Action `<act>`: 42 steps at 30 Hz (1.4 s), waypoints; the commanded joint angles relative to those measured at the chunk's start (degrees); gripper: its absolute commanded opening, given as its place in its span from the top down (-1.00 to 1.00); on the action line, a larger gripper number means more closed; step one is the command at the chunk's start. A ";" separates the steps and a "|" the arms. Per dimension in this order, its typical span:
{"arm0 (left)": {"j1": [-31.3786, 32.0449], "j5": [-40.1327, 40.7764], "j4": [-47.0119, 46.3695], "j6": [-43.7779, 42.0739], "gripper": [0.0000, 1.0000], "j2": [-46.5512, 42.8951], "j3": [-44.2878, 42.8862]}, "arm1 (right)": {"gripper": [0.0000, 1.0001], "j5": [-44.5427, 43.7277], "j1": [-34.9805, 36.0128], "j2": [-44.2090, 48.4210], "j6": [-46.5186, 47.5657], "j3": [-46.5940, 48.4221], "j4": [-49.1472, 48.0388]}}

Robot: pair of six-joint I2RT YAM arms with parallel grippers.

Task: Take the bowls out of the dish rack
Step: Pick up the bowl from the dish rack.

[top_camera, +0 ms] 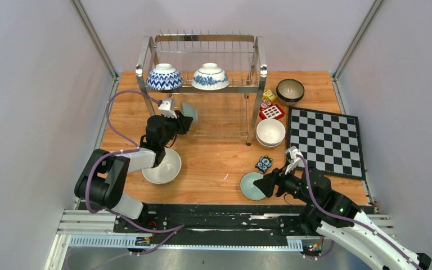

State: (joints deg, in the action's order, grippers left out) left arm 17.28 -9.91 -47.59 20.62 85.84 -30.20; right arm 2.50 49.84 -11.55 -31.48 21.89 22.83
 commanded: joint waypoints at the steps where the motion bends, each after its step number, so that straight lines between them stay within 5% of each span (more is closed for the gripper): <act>1: 0.52 -5.46 -6.42 4.82 1.00 0.13 -0.23 | -0.25 -0.66 -0.55 0.62 0.21 -0.81 1.26; 18: 0.56 -8.35 -14.08 11.04 1.00 -1.38 1.38 | -0.25 -0.48 -0.55 0.83 -0.27 -1.11 1.34; 42: 0.56 0.31 -1.89 29.54 1.00 -7.02 -4.32 | -0.25 -0.31 -0.61 0.13 -1.44 -0.51 0.02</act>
State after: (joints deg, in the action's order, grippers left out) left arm 18.48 -12.01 -47.03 42.04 81.01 -31.97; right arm 2.50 49.84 -11.46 -32.12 21.54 23.59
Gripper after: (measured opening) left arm 0.018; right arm 0.625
